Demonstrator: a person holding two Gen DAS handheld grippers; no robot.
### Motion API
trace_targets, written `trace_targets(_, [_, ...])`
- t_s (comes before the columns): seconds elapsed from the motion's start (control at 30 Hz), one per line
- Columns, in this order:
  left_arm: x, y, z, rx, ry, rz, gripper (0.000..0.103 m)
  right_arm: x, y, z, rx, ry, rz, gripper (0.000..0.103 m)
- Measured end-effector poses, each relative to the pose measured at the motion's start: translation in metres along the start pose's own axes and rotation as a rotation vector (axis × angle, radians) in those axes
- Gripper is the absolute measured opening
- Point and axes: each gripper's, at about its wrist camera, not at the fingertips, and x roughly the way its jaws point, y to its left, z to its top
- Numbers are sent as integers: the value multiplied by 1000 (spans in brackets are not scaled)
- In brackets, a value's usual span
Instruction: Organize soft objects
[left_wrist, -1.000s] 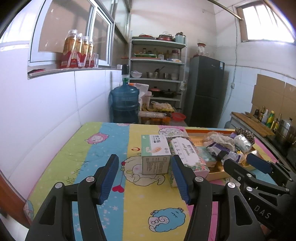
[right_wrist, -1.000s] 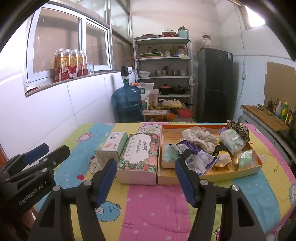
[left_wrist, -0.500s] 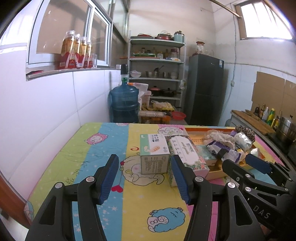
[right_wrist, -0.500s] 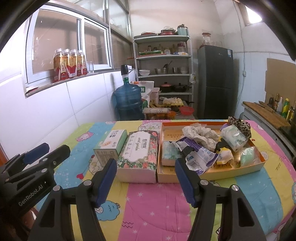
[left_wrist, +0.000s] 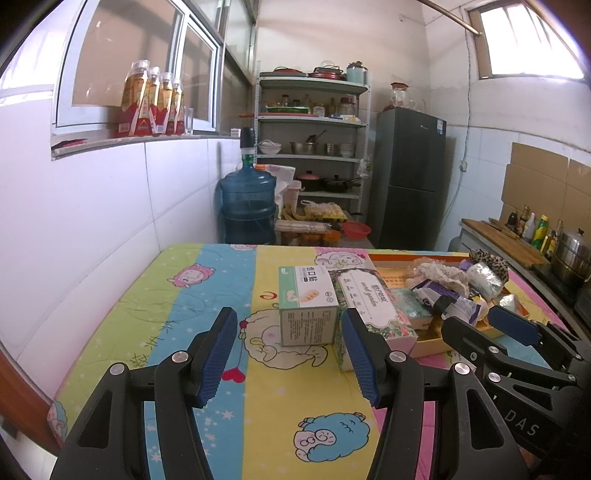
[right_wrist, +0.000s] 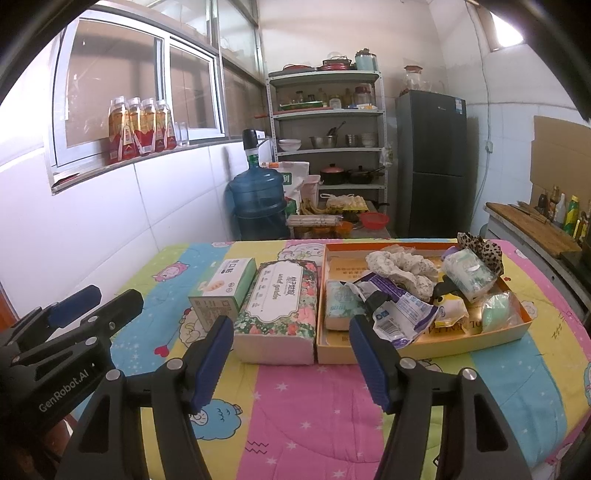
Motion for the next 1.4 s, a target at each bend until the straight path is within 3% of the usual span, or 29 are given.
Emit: trace_targets(1.4, [-3,-12,2,1,-11,-44,61,-15,-9,1,-3,-22,-20,65])
